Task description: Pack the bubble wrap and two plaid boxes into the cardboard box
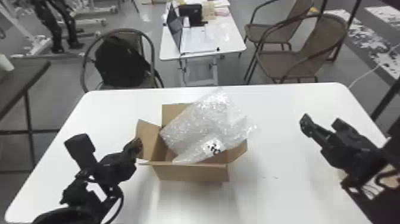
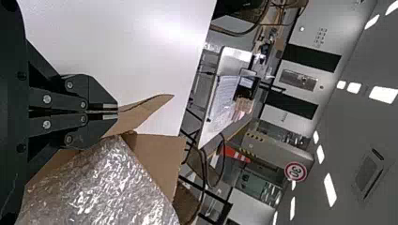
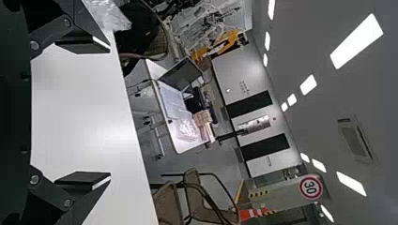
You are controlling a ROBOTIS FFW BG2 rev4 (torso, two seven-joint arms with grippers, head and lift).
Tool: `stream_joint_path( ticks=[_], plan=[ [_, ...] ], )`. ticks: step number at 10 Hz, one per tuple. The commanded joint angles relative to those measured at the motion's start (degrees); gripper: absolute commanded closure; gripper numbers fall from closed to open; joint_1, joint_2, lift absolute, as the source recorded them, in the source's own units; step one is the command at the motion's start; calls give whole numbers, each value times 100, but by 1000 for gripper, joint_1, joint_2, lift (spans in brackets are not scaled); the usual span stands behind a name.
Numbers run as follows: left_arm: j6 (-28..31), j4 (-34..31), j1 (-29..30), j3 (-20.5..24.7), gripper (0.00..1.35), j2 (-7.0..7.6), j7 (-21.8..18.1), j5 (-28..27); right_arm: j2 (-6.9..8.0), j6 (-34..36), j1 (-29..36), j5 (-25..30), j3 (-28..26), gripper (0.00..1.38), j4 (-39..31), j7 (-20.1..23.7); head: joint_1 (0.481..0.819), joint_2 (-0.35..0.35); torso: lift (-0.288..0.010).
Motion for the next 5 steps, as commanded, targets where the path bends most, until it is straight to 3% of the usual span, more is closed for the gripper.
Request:
stream_joint_path(
  ticks=[1, 5],
  plan=[
    [-44, -26, 24, 46, 1191, -28, 0, 4, 0, -449, 316, 229, -107, 315, 288, 87, 695, 102, -90],
    [-9, -166, 15, 28, 1191, -4, 0, -49, 44, -599, 377, 563, -125, 317, 727, 158, 695, 79, -90]
  ],
)
